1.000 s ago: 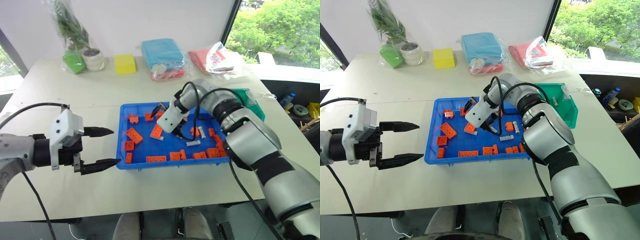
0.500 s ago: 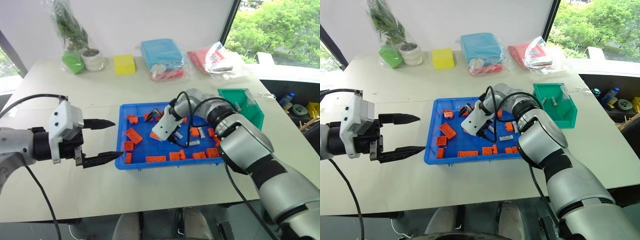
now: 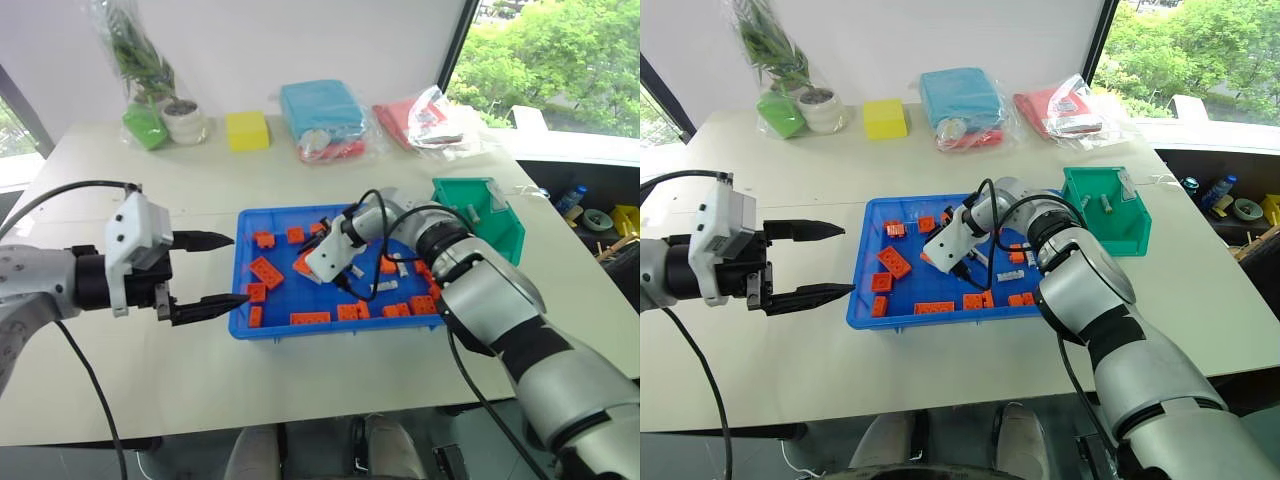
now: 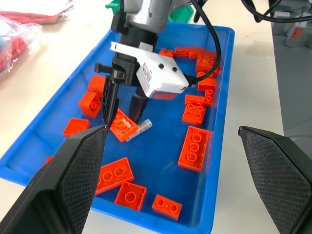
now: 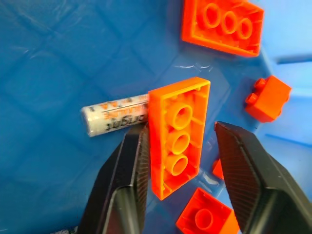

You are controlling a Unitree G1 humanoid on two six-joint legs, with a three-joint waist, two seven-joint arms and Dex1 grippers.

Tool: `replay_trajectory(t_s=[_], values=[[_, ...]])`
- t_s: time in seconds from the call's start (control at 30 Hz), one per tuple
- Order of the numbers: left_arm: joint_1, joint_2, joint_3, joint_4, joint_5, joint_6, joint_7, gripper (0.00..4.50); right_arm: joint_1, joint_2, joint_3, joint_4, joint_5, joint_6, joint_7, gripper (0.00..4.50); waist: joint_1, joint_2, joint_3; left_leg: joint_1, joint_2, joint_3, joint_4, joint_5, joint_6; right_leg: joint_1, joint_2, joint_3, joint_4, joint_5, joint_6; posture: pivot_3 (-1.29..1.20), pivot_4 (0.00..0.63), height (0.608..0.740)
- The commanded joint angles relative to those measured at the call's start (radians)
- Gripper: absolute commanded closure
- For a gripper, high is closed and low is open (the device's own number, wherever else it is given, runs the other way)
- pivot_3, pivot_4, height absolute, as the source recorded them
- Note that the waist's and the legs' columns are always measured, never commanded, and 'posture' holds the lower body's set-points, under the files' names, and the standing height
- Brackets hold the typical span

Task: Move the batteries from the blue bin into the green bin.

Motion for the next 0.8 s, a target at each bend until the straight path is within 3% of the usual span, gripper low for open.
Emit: replay_trajectory(t_s=[0.03, 0.13, 0.17, 0.2, 0.5, 0.67, 0.7, 0.8], values=[[-0.023, 0.003, -0.004, 0.005, 0.013, -0.030, -0.002, 0.00, -0.024, 0.023, -0.036, -0.022, 0.027, 0.021, -0.046, 2.66, 0.000, 0.000, 0.000, 0.000, 0.000, 0.000, 0.000, 0.000, 0.000, 0.000, 0.000, 0.000, 0.000, 0.000, 0.000, 0.00, 0.150, 0.704], [-0.029, 0.002, -0.010, 0.010, 0.016, -0.035, -0.002, 0.00, -0.025, 0.028, -0.044, -0.018, 0.038, 0.030, -0.012, 3.75, 0.000, 0.000, 0.000, 0.000, 0.000, 0.000, 0.000, 0.000, 0.000, 0.000, 0.000, 0.000, 0.000, 0.000, 0.000, 0.00, 0.150, 0.704], [-0.032, 0.003, -0.012, 0.013, 0.017, -0.036, -0.003, 0.00, -0.025, 0.026, -0.042, -0.018, 0.034, 0.033, -0.014, 4.32, 0.001, 0.000, 0.000, 0.000, 0.000, 0.000, 0.000, 0.000, 0.000, 0.000, 0.000, 0.000, 0.000, 0.000, 0.000, 0.00, 0.150, 0.704], [-0.033, 0.003, -0.012, 0.015, 0.019, -0.038, -0.005, 0.00, -0.024, 0.026, -0.045, -0.018, 0.035, 0.046, -0.021, 4.46, 0.002, 0.000, 0.000, 0.000, 0.000, 0.000, 0.000, 0.000, 0.000, 0.000, 0.000, 0.000, 0.000, 0.000, 0.000, 0.00, 0.150, 0.704], [-0.043, 0.005, -0.023, 0.030, 0.028, -0.052, -0.011, 0.00, -0.020, 0.072, -0.052, -0.027, 0.034, 0.093, -0.123, 4.46, -0.001, -0.001, 0.000, 0.001, 0.000, 0.000, -0.001, 0.000, 0.000, 0.000, 0.000, 0.001, 0.001, 0.000, 0.000, 0.00, 0.150, 0.704], [-0.049, 0.005, -0.034, 0.039, 0.033, -0.063, -0.013, 0.00, -0.017, 0.109, -0.075, -0.025, 0.070, 0.116, -0.092, 4.46, 0.002, -0.002, 0.001, 0.001, 0.000, 0.001, 0.000, 0.000, 0.000, -0.001, 0.000, 0.001, 0.001, 0.000, 0.000, 0.00, 0.150, 0.704], [-0.050, 0.005, -0.036, 0.041, 0.035, -0.064, -0.014, 0.00, -0.018, 0.116, -0.083, -0.026, 0.079, 0.127, -0.088, 3.50, 0.002, -0.002, 0.001, 0.001, 0.000, 0.000, 0.000, 0.000, 0.000, -0.001, 0.000, 0.001, 0.001, 0.000, 0.000, 0.00, 0.150, 0.704], [-0.051, 0.002, -0.042, 0.041, 0.038, -0.068, -0.016, 0.00, -0.023, 0.118, -0.113, -0.039, 0.106, 0.159, -0.070, 2.14, 0.002, -0.002, 0.001, 0.001, 0.000, 0.000, 0.000, 0.000, 0.000, -0.002, 0.000, 0.001, 0.000, 0.000, 0.000, 0.00, 0.150, 0.704]])
